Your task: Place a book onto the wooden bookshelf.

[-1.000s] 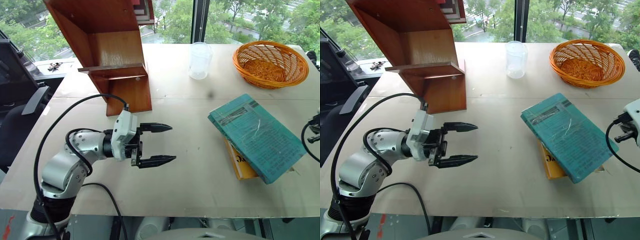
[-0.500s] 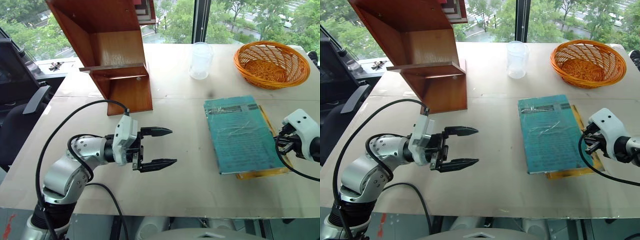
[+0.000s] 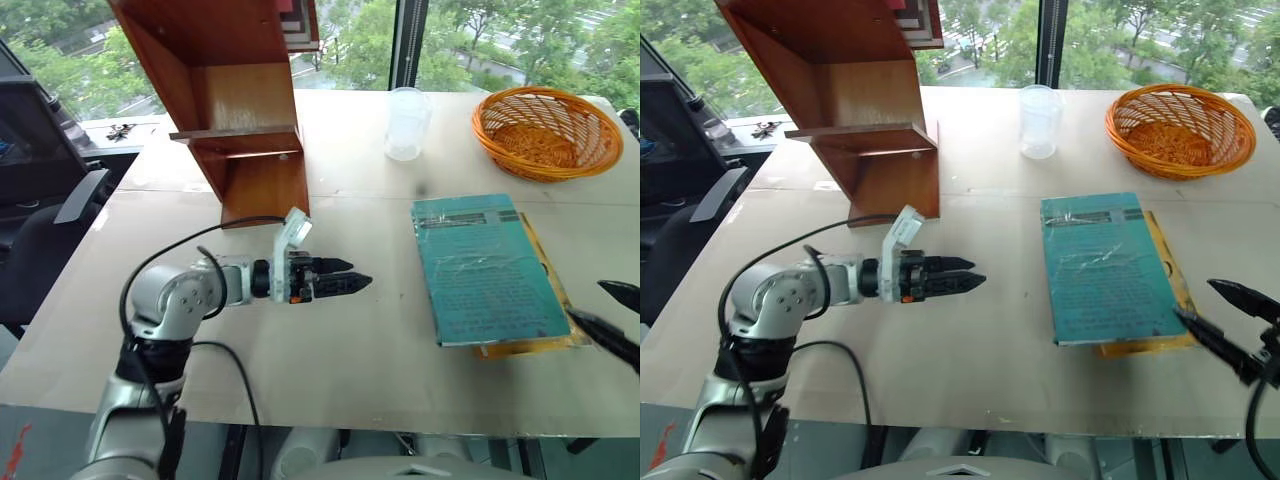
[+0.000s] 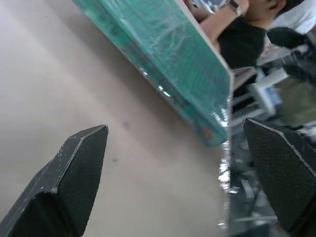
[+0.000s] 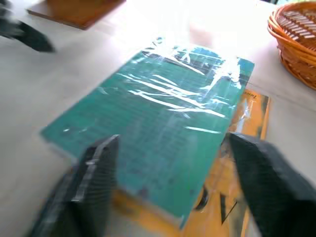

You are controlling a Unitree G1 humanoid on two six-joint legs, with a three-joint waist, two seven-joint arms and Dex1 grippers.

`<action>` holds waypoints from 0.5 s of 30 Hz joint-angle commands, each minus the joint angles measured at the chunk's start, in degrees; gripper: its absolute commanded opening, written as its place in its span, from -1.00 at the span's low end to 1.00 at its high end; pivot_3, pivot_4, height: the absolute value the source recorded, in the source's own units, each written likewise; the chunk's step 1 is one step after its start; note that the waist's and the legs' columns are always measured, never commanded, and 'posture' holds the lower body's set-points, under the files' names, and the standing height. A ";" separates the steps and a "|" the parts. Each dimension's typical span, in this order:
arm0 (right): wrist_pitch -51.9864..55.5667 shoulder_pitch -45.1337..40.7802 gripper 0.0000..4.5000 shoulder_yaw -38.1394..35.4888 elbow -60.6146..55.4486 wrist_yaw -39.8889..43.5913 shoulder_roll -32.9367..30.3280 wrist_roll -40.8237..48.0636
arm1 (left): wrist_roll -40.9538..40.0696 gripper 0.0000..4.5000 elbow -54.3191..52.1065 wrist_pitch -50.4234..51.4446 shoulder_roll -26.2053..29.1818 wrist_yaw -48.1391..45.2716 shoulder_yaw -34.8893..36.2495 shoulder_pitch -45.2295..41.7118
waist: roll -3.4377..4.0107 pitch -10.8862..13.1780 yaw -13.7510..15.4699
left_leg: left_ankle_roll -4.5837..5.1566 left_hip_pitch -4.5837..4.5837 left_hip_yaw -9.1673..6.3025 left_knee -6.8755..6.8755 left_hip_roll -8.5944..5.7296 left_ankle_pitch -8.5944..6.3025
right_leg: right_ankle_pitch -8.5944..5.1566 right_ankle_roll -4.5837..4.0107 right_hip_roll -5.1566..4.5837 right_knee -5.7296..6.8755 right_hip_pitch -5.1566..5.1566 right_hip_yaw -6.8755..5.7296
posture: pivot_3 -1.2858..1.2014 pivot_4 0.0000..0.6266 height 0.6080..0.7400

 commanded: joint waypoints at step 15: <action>-18.90 10.85 0.98 -2.48 4.84 6.43 3.17 -0.65 | 9.50 1.00 40.33 -5.45 -33.81 15.72 6.80 -18.45 | -0.13 0.04 1.06 | -0.08 -0.26 0.04 0.33 -0.02 0.02 | 0.02 0.08 -0.21 -0.07 -0.04 -0.01 | 0.03 -0.52 1.00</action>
